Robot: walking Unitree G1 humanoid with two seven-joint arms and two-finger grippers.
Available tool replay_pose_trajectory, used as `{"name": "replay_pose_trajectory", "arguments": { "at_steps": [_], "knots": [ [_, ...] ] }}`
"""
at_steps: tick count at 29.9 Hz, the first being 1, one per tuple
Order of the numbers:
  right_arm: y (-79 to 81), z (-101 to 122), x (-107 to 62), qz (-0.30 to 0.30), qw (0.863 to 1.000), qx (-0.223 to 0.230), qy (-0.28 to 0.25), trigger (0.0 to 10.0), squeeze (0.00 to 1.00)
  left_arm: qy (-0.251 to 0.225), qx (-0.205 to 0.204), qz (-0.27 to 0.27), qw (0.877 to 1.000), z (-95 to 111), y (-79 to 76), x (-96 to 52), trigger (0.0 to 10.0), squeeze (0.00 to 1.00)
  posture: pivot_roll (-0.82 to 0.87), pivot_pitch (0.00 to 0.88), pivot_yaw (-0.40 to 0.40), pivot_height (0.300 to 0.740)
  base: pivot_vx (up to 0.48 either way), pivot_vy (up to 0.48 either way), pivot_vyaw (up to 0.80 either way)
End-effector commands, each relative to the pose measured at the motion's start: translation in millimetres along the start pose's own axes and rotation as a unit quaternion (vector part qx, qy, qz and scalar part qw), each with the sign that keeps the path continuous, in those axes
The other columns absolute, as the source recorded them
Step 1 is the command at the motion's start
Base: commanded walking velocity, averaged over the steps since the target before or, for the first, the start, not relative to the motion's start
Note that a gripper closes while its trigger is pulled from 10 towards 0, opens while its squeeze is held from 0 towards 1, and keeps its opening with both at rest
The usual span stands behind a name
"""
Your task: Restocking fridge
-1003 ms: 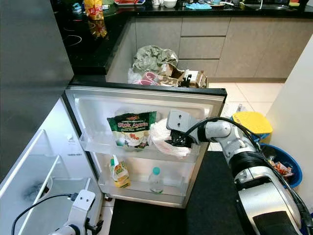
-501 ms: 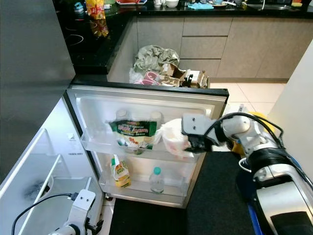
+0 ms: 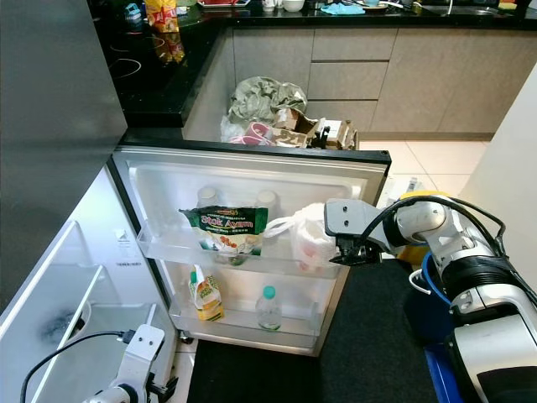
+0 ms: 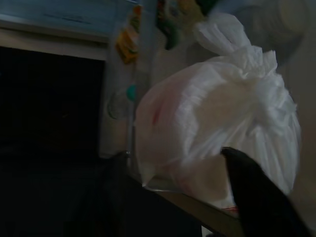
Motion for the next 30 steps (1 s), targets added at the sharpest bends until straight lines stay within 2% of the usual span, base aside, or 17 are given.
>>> {"name": "replay_pose_trajectory", "arguments": {
  "at_steps": [1, 5, 6, 7, 8, 11, 13, 15, 16, 18, 21, 24, 25, 26, 28, 29, 30],
  "knots": [
    [-0.4, -3.1, 1.9, -0.006, 1.0, 0.014, 0.002, 10.0, 1.0, 0.006, 0.01, 0.001, 1.0, -4.0, 3.7, -1.7, 10.0, 0.0, -0.1, 0.109, 0.015, 0.74, 0.0, 0.0, 0.0],
    [-7.8, 4.0, 0.7, -0.03, 1.0, 0.002, -0.008, 10.0, 1.0, 0.005, 0.012, 0.002, 1.0, -4.0, 4.9, -2.0, 10.0, 0.0, -0.1, 0.109, 0.014, 0.74, 0.0, 0.0, 0.0],
    [-10.7, 7.3, -0.6, -0.037, 0.999, 0.0, -0.014, 10.0, 0.79, 0.005, 0.013, 0.003, 1.0, -4.0, 5.1, -2.1, 10.0, 0.0, -0.1, 0.109, 0.014, 0.74, 0.0, 0.0, 0.0],
    [-12.9, 9.7, -1.8, -0.042, 0.999, 0.0, -0.018, 10.0, 0.15, 0.005, 0.014, 0.003, 1.0, -4.0, 5.2, -2.1, 10.0, 0.0, -0.1, 0.109, 0.014, 0.74, 0.0, 0.0, 0.0],
    [-16.4, 13.8, -4.1, -0.047, 0.998, 0.005, -0.027, 10.0, 0.0, 0.005, 0.014, 0.003, 1.0, -4.1, 5.4, -2.2, 10.0, 0.0, -0.1, 0.109, 0.014, 0.74, 0.0, 0.0, 0.0],
    [-22.7, 23.0, -9.1, -0.057, 0.997, 0.011, -0.047, 10.0, 0.0, 0.006, 0.014, 0.004, 1.0, -4.7, 5.9, -2.4, 10.0, 0.0, -0.1, 0.109, 0.013, 0.74, 0.0, 0.0, 0.0],
    [-27.1, 36.6, -16.0, -0.051, 0.995, 0.028, -0.082, 10.0, 0.0, 0.007, 0.014, 0.004, 1.0, -5.5, 6.2, -2.8, 10.0, 0.0, -0.1, 0.109, 0.013, 0.74, 0.0, 0.0, 0.0],
    [-33.0, 57.7, -31.0, -0.031, 0.989, 0.051, -0.133, 10.0, 0.0, 0.008, 0.014, 0.003, 1.0, -5.8, 6.2, -2.9, 10.0, 0.0, -0.1, 0.109, 0.013, 0.74, 0.0, 0.0, 0.0],
    [-33.0, 57.7, -31.0, -0.031, 0.989, 0.051, -0.133, 10.0, 0.0, 0.008, 0.014, 0.003, 1.0, -5.8, 6.2, -2.9, 10.0, 0.0, -0.1, 0.109, 0.013, 0.74, 0.0, 0.0, 0.0],
    [-33.8, 73.0, -47.5, 0.004, 0.982, 0.068, -0.174, 10.0, 0.0, 0.008, 0.014, 0.001, 1.0, -6.0, 5.9, -2.9, 10.0, 0.0, -0.1, 0.11, 0.015, 0.74, 0.0, 0.0, 0.0],
    [-33.4, 77.5, -53.3, 0.018, 0.979, 0.074, -0.187, 10.0, 0.0, 0.008, 0.014, 0.0, 1.0, -5.9, 5.7, -2.9, 10.0, 0.0, -0.1, 0.11, 0.015, 0.74, 0.0, 0.0, 0.0],
    [-31.7, 99.5, -76.4, 0.075, 0.952, 0.125, -0.27, 10.0, 0.0, 0.01, 0.012, -0.006, 1.0, -7.1, 4.3, -2.5, 10.0, 0.0, -0.1, 0.11, 0.015, 0.74, 0.0, 0.0, 0.0],
    [-31.7, 99.5, -76.4, 0.075, 0.952, 0.125, -0.27, 10.0, 0.0, 0.01, 0.012, -0.006, 1.0, -7.1, 4.3, -2.5, 10.0, 0.0, -0.1, 0.11, 0.015, 0.74, 0.0, 0.0, 0.0],
    [-26.9, 105.9, -78.8, 0.103, 0.937, 0.146, -0.3, 10.0, 0.0, 0.012, 0.01, -0.012, 1.0, -7.6, 2.6, -2.2, 10.0, 0.0, -0.1, 0.103, 0.017, 0.74, 0.0, 0.0, 0.0],
    [-12.2, 109.5, -69.1, 0.146, 0.916, 0.179, -0.328, 10.0, 0.0, 0.013, 0.007, -0.026, 1.0, -8.0, -2.2, -1.6, 10.0, 0.0, -0.1, 0.103, 0.017, 0.74, 0.0, 0.0, 0.0],
    [-12.2, 109.5, -69.1, 0.146, 0.916, 0.179, -0.328, 10.0, 0.0, 0.013, 0.007, -0.026, 1.0, -8.0, -2.2, -1.6, 10.0, 0.0, -0.1, 0.103, 0.017, 0.74, 0.0, 0.0, 0.0],
    [8.5, 103.8, -52.6, 0.182, 0.91, 0.19, -0.322, 10.0, 0.0, 0.016, 0.01, -0.035, 0.999, -8.7, -6.3, -1.1, 10.0, 0.0, -0.11, 0.09, 0.026, 0.74, 0.0, 0.0, 0.0]
  ]
}}
Point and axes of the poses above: a point about 5 cm out from each wrist's last joint towards the gripper, its own x axis pointing out of the wrist towards the gripper, its own z axis along the axis of the wrist's last joint, y = z × x, the point moved 5 cm from there along x, pointing out of the wrist towards the gripper, and after that the axes turned 8 degrees about x, right-handed, at the moved point
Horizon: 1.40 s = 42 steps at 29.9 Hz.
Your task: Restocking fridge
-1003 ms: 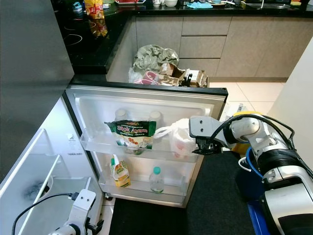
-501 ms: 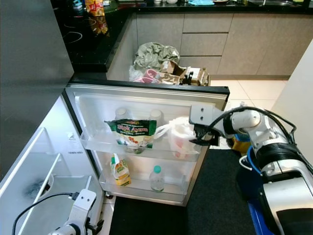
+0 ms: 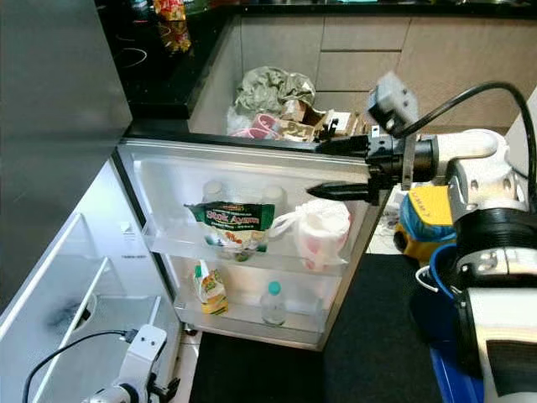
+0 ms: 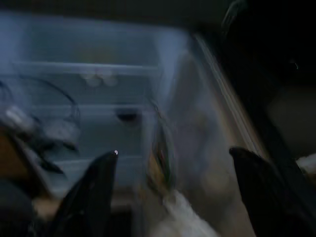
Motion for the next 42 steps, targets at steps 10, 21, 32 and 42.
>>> {"name": "replay_pose_trajectory", "arguments": {
  "at_steps": [10, 21, 32, 42],
  "knots": [
    [88.4, -161.1, 78.1, 0.106, 0.979, 0.128, 0.115, 10.0, 0.0, 0.019, 0.012, -0.022, 1.0, -2.9, -11.3, 4.2, 10.0, 0.0, -0.09, 0.061, 0.048, 0.74, 0.0, 0.0, 0.0],
    [64.1, -284.6, 83.4, -0.222, 0.938, 0.168, 0.209, 10.0, 0.0, 0.057, 0.001, -0.018, 0.998, -23.2, -16.7, 2.5, 10.0, 0.0, -0.1, 0.041, 0.033, 0.74, 0.0, 0.0, 0.0],
    [133.9, -403.8, 12.8, -0.449, 0.792, 0.284, 0.301, 10.0, 0.0, 0.041, -0.105, 0.002, 0.994, -30.4, -25.1, 1.6, 10.0, 0.0, -0.1, 0.006, 0.033, 0.74, 0.0, 0.0, 0.0],
    [144.2, -415.7, -2.2, -0.473, 0.777, 0.269, 0.317, 10.0, 0.0, 0.039, -0.111, 0.023, 0.993, -24.9, -18.5, 3.7, 10.0, 0.0, -0.11, 0.02, 0.049, 0.74, 0.0, -0.272, 0.0]
  ]
}}
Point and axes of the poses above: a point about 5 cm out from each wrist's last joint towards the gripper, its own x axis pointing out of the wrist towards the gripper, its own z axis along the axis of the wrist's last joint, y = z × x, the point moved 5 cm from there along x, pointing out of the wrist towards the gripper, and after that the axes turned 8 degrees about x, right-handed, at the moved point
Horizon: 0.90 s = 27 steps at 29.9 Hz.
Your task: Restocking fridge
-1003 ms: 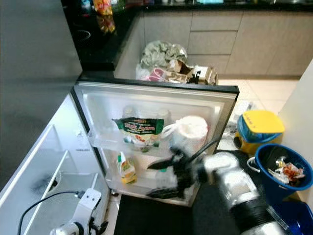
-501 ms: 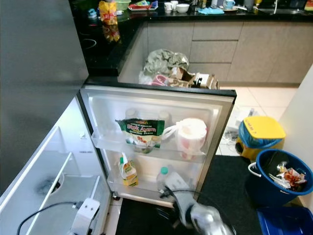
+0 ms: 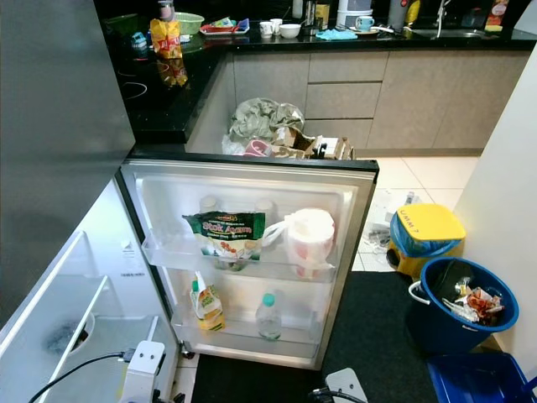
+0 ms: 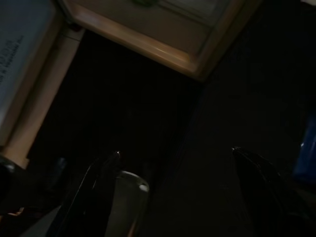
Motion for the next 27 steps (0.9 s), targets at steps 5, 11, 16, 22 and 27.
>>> {"name": "replay_pose_trajectory", "arguments": {
  "at_steps": [5, 11, 16, 22, 27],
  "knots": [
    [0.9, -4.9, 0.1, -0.011, 1.0, -0.005, -0.003, 10.0, 0.0, 0.004, -0.011, 0.016, 1.0, 0.7, 7.9, -0.3, 10.0, 0.0, -0.12, 0.035, 0.054, 0.74, 0.0, -0.38, 0.0],
    [1.6, -2.1, 0.8, -0.012, 1.0, -0.003, -0.013, 10.0, 0.0, 0.004, -0.011, 0.015, 1.0, -0.2, 6.4, -0.2, 10.0, 0.0, -0.12, 0.039, 0.058, 0.74, 0.0, -0.48, 0.0],
    [2.0, -0.9, 1.4, -0.011, 1.0, -0.007, -0.015, 10.0, 0.0, 0.005, -0.011, 0.015, 1.0, -0.6, 5.2, 0.0, 10.0, 0.0, -0.12, 0.039, 0.058, 0.74, 0.0, -0.48, 0.0],
    [3.4, 2.6, 2.7, -0.007, 1.0, -0.014, -0.018, 10.0, 0.0, 0.002, -0.018, 0.016, 1.0, 1.0, 3.8, 0.6, 10.0, 0.0, -0.12, 0.043, 0.054, 0.74, 0.0, -0.48, 0.0],
    [6.3, 8.2, 4.1, 0.002, 0.999, -0.028, -0.025, 10.0, 0.0, 0.003, -0.02, 0.017, 1.0, 1.1, 3.6, 0.8, 10.0, 0.0, -0.12, 0.045, 0.052, 0.74, 0.0, -0.48, 0.0]
  ]
}}
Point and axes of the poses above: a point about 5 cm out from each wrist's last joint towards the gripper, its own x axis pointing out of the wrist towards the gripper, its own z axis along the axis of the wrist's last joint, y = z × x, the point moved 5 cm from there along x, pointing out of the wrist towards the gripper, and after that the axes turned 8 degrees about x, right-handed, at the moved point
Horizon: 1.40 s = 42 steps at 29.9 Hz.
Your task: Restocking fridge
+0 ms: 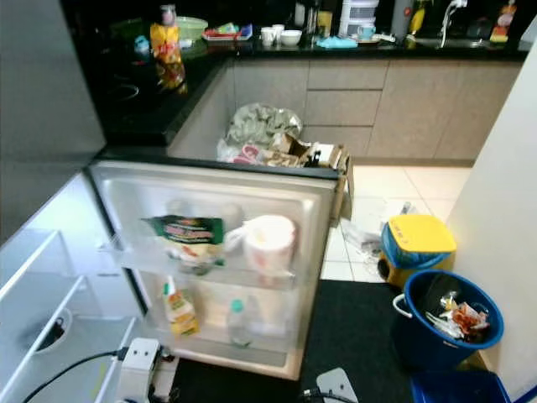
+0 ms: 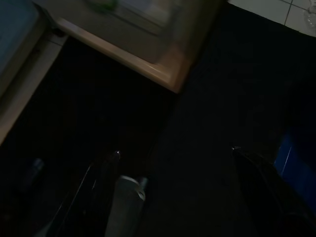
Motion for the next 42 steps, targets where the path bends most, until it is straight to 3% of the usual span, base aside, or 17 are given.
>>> {"name": "replay_pose_trajectory", "arguments": {
  "at_steps": [1, 33, 35, 42],
  "knots": [
    [-2.5, 2.2, 0.1, 0.0, 1.0, -0.008, -0.004, 10.0, 0.0, -0.001, -0.004, 0.001, 1.0, 1.8, -0.1, 0.5, 10.0, 0.0, -0.12, 0.045, 0.052, 0.74, 0.0, -0.48, 0.0],
    [8.5, 3.6, 1.3, 0.035, 0.999, -0.04, -0.004, 10.0, 0.0, -0.012, -0.012, 0.01, 1.0, 2.2, 3.0, -0.6, 10.0, 0.0, -0.12, 0.048, 0.042, 0.74, 0.0, -0.476, 0.8],
    [11.2, 5.0, 1.4, 0.041, 0.999, -0.017, -0.01, 10.0, 0.0, -0.023, -0.021, 0.027, 0.999, 5.5, 7.9, -1.1, 10.0, 0.0, -0.12, 0.05, 0.043, 0.74, 0.0, 0.0, 0.0],
    [17.6, 10.0, 1.6, 0.061, 0.997, -0.039, -0.021, 10.0, 0.0, -0.038, -0.028, 0.033, 0.998, 10.5, 11.3, -1.6, 10.0, 0.0, -0.12, 0.058, 0.051, 0.74, 0.0, 0.0, 0.0]
  ]
}}
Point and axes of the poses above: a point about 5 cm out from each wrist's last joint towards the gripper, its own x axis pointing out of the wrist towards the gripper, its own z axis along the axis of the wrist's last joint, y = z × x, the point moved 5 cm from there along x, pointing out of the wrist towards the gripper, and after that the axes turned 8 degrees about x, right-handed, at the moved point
